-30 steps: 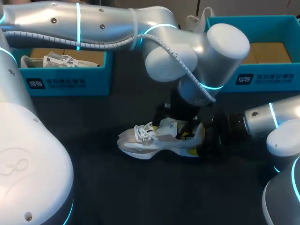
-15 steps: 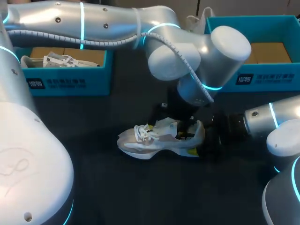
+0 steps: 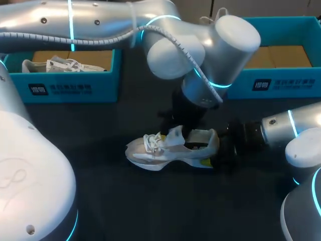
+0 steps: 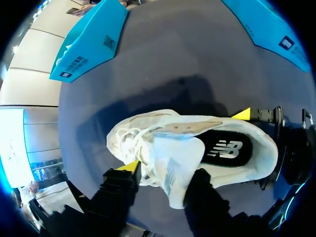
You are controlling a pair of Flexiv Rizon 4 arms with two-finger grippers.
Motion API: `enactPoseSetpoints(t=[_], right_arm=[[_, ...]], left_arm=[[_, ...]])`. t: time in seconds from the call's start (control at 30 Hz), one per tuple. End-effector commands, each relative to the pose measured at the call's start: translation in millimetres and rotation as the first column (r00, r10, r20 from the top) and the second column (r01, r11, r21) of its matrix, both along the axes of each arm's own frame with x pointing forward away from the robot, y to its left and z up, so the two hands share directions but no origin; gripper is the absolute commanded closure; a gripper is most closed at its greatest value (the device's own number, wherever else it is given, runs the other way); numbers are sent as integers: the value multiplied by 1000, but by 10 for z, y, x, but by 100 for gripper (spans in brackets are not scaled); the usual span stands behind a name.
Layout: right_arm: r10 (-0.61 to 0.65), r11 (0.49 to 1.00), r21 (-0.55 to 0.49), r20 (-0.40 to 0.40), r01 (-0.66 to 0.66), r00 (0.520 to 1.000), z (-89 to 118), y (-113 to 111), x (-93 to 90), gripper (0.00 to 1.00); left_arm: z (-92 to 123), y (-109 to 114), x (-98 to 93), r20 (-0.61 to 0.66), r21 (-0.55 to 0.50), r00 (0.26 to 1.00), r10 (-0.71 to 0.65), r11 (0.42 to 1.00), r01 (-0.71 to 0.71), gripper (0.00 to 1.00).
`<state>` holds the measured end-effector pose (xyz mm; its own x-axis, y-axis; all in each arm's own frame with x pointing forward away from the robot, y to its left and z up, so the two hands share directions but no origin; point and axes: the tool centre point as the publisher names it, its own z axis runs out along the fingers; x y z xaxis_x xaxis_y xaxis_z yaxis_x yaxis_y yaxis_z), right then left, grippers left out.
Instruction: Take the shoe out of the shoebox, open the shoe tongue, remove and reinsert the insole, then place the shoe into the shoebox
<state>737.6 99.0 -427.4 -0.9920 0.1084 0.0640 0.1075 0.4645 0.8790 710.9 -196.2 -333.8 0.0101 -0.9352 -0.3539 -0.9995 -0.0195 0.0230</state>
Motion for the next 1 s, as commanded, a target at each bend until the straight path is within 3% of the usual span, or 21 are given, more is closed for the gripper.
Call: enactPoseSetpoints(t=[0.03, 0.37, 0.83, 0.87, 0.9, 1.0], right_arm=[[-1, 1000, -4, 0, 1, 1000, 0, 16, -15, 100], [-1, 1000, -4, 0, 1, 1000, 0, 16, -15, 100], [-1, 1000, -4, 0, 1, 1000, 0, 16, -15, 100], [-1, 1000, -4, 0, 1, 1000, 0, 16, -15, 100], [-1, 1000, -4, 0, 1, 1000, 0, 16, -15, 100], [-1, 1000, -4, 0, 1, 1000, 0, 16, -15, 100]], left_arm=[[0, 21, 19, -11, -5, 1000, 2, 1000, -2, 100], [96, 200, 37, -22, -49, 999, 38, 998, -39, 100], [-3, 538, 39, -15, -53, 993, 116, 992, -117, 100], [-21, 557, 41, -19, -52, 993, 121, 991, -122, 98], [-42, 576, 37, -17, -47, 992, 121, 991, -122, 85], [-93, 631, 40, -19, -31, 991, 134, 990, -134, 87]])
